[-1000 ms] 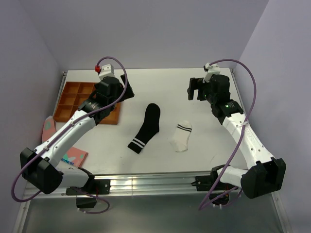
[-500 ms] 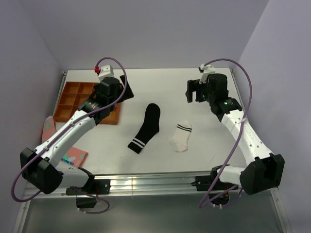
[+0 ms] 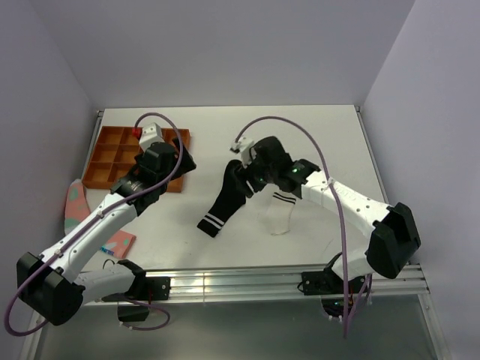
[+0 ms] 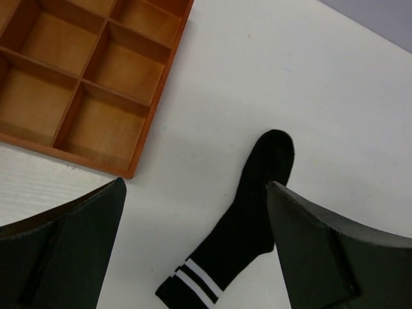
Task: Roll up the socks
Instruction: Roll the sock at the center of the board.
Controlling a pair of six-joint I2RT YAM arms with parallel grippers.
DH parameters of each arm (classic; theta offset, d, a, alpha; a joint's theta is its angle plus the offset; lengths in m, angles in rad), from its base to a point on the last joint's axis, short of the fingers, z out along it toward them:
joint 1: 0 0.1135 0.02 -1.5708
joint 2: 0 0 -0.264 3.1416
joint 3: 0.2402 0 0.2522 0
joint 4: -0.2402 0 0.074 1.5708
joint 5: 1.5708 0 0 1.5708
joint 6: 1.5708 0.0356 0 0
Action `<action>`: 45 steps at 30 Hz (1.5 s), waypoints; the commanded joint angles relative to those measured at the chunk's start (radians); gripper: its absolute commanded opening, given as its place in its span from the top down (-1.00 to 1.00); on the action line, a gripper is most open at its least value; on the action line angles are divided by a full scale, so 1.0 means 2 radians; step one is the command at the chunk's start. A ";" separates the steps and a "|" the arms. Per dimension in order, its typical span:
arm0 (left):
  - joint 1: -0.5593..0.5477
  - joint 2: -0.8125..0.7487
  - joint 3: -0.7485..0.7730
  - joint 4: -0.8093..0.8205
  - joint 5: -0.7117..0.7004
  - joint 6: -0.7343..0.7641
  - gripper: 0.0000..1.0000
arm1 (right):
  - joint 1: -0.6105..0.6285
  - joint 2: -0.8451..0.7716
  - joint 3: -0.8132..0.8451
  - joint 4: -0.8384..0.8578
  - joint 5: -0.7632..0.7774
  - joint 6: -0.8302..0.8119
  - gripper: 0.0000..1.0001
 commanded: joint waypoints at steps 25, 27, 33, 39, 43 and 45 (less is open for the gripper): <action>0.065 -0.111 -0.175 0.149 0.038 -0.022 -0.69 | 0.177 0.108 -0.029 0.101 0.109 0.029 -0.04; 0.072 -0.097 -0.176 0.158 0.045 -0.016 -0.68 | 0.187 0.119 -0.028 0.105 0.113 0.036 -0.03; 0.093 -0.089 -0.181 0.175 0.071 -0.004 -0.66 | 0.210 0.160 -0.001 0.105 0.131 0.042 0.03; 0.130 -0.101 -0.177 0.164 0.098 0.006 -0.66 | 0.236 0.193 0.050 0.087 0.140 0.068 0.04; 0.141 -0.103 -0.172 0.161 0.106 -0.003 -0.65 | 0.257 0.207 0.061 0.080 0.155 0.085 0.04; 0.144 -0.101 -0.171 0.166 0.108 -0.007 -0.64 | 0.262 0.216 0.064 0.078 0.163 0.089 0.04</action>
